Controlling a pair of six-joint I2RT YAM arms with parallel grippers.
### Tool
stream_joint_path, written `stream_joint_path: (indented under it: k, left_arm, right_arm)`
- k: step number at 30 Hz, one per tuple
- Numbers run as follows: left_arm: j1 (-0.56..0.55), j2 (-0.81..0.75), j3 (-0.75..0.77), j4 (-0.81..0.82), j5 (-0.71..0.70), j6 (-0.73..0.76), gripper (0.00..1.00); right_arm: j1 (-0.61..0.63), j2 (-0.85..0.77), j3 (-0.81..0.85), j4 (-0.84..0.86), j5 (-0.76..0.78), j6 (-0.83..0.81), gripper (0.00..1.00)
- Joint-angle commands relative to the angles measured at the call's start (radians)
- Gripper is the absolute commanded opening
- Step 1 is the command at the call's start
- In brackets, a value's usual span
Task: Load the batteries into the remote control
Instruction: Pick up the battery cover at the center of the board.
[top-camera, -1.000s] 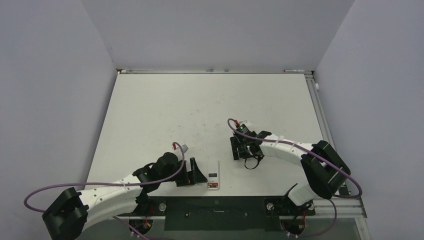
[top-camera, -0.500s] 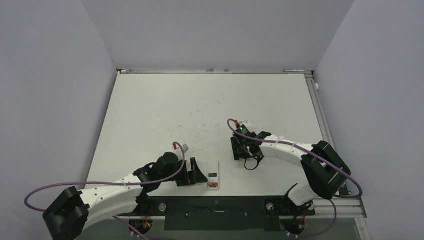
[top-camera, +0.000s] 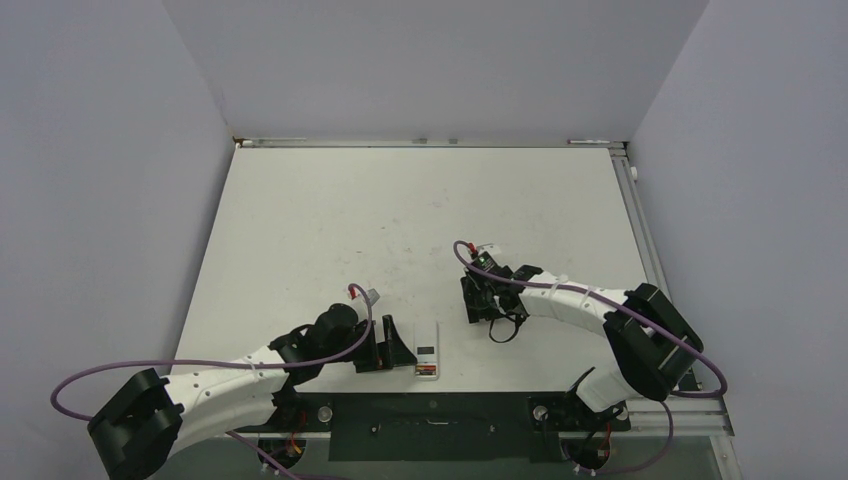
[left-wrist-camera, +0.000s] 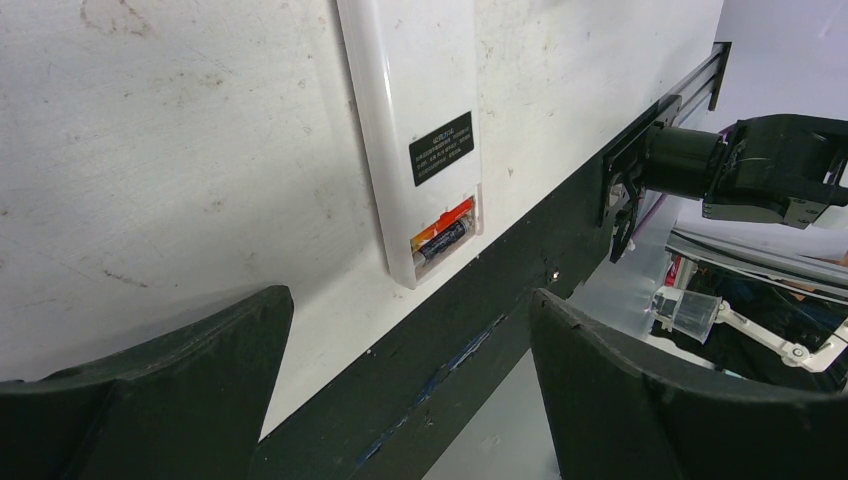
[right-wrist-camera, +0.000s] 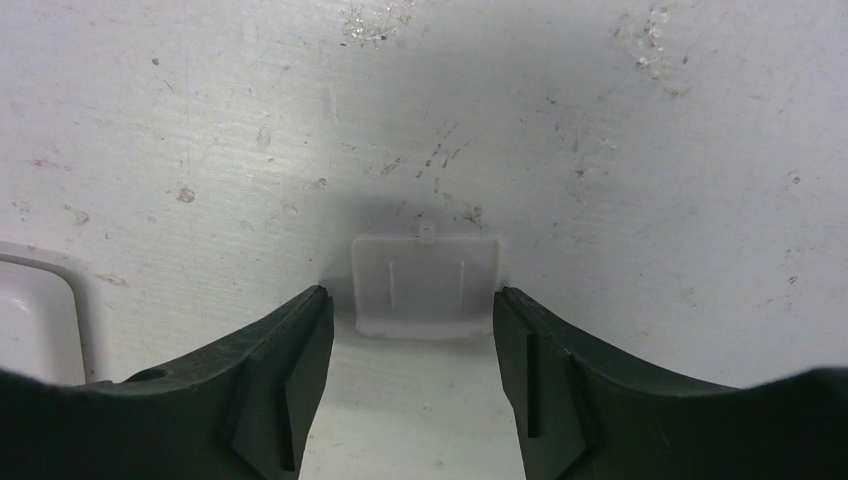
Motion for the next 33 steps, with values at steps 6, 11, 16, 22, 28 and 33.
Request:
stream_joint_path:
  k: [6, 11, 16, 22, 28, 33]
  left_arm:
    - [0.005, 0.018, -0.006, -0.057, -0.014, 0.020, 0.86]
    - [0.006, 0.018, -0.005, -0.055, -0.015, 0.021, 0.86]
    - [0.005, 0.021, -0.009, -0.056, -0.014, 0.021, 0.86]
    - [0.005, 0.015, -0.011, -0.057, -0.015, 0.021, 0.86]
    - [0.005, 0.009, -0.006, -0.063, -0.015, 0.020, 0.86]
    - [0.005, 0.004, 0.018, -0.086, -0.016, 0.026, 0.86]
  right_arm:
    - [0.031, 0.012, -0.044, -0.081, -0.032, 0.019, 0.56]
    - [0.034, 0.010, -0.049, -0.080, -0.024, 0.028, 0.55]
    - [0.036, 0.017, -0.048, -0.076, -0.020, 0.033, 0.51]
    - [0.036, 0.017, -0.048, -0.076, -0.019, 0.037, 0.41]
    - [0.035, -0.015, -0.042, -0.073, -0.022, 0.053, 0.31]
    - [0.035, -0.068, -0.028, -0.077, -0.040, 0.065, 0.27]
